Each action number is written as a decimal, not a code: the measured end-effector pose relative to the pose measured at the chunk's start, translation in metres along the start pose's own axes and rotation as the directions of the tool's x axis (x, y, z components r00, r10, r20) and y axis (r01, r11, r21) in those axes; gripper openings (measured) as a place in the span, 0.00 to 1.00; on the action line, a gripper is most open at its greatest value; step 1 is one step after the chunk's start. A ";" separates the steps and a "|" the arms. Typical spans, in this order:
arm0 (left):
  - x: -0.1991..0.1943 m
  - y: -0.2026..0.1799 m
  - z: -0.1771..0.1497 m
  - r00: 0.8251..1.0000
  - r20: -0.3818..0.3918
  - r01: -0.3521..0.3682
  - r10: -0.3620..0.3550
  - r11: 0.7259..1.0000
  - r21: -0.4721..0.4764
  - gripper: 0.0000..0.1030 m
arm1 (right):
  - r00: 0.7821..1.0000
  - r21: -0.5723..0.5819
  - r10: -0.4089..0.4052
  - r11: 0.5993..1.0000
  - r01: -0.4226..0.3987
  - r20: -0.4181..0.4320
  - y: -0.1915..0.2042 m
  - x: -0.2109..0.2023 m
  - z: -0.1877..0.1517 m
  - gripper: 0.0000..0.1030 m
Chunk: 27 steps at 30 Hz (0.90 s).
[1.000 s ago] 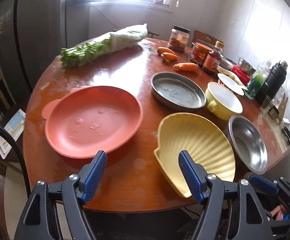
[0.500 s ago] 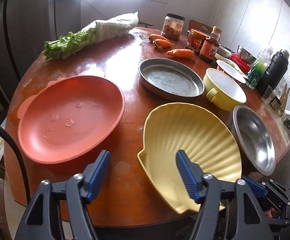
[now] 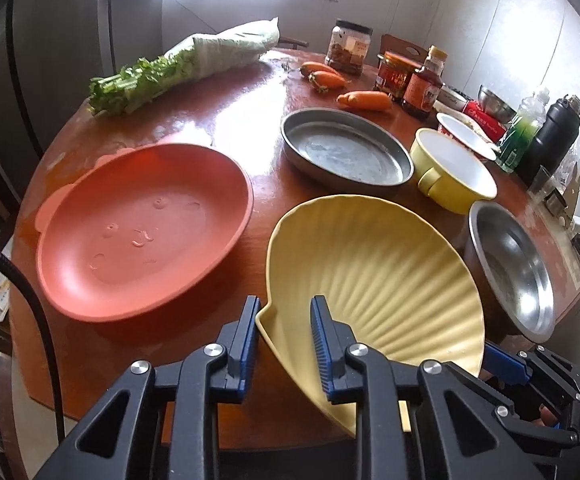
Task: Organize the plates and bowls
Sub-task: 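Grasp the rim of the yellow shell dish with the left tool and lift, then carry the yellow shell dish over the pink plate with the left tool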
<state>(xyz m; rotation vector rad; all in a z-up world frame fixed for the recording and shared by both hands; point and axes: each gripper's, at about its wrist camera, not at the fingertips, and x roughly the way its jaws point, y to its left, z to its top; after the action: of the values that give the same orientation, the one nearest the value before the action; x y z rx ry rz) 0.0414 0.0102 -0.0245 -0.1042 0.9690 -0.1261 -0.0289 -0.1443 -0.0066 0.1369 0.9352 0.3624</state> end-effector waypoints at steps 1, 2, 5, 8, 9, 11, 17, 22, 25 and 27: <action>-0.004 0.000 0.000 1.000 0.008 -0.002 0.002 1.000 0.002 0.25 | 1.000 0.000 0.003 1.000 -0.003 0.003 0.001 -0.001 0.000 0.39; -0.007 0.001 0.001 1.000 0.013 -0.002 0.002 1.000 0.003 0.25 | 1.000 -0.002 0.005 1.000 -0.005 0.006 0.002 -0.003 0.000 0.39; -0.017 0.001 0.003 1.000 0.029 -0.003 0.003 1.000 0.009 0.25 | 1.000 0.000 0.013 1.000 -0.013 0.021 0.005 -0.009 0.001 0.39; -0.026 0.002 0.006 0.999 0.054 -0.009 0.008 1.000 0.010 0.25 | 0.999 -0.005 0.021 1.000 -0.020 0.037 0.009 -0.015 0.002 0.39; -0.028 0.002 0.007 0.998 0.059 -0.012 0.012 1.000 0.012 0.25 | 0.999 -0.008 0.024 1.000 -0.024 0.042 0.010 -0.017 0.003 0.39; -0.034 0.003 0.009 0.997 0.075 -0.019 0.018 1.000 0.010 0.25 | 0.998 -0.015 0.028 1.000 -0.027 0.053 0.014 -0.020 0.006 0.39; -0.044 0.013 0.018 0.994 0.104 -0.040 0.040 0.999 -0.006 0.25 | 0.996 -0.040 0.046 0.998 -0.043 0.075 0.024 -0.022 0.019 0.39; -0.053 0.023 0.025 0.990 0.129 -0.057 0.059 0.998 -0.020 0.25 | 0.994 -0.071 0.055 0.996 -0.049 0.097 0.035 -0.023 0.032 0.39; -0.057 0.033 0.030 0.987 0.144 -0.063 0.068 0.997 -0.038 0.25 | 0.992 -0.096 0.061 0.994 -0.050 0.107 0.043 -0.021 0.043 0.39; -0.059 0.038 0.033 0.986 0.151 -0.070 0.076 0.996 -0.047 0.25 | 0.991 -0.111 0.067 0.992 -0.054 0.113 0.049 -0.019 0.050 0.39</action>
<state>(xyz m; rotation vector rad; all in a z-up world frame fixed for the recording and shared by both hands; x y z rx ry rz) 0.0382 0.0576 0.0363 -0.1151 0.8219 -0.0300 -0.0107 -0.1038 0.0505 0.0871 0.7960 0.4554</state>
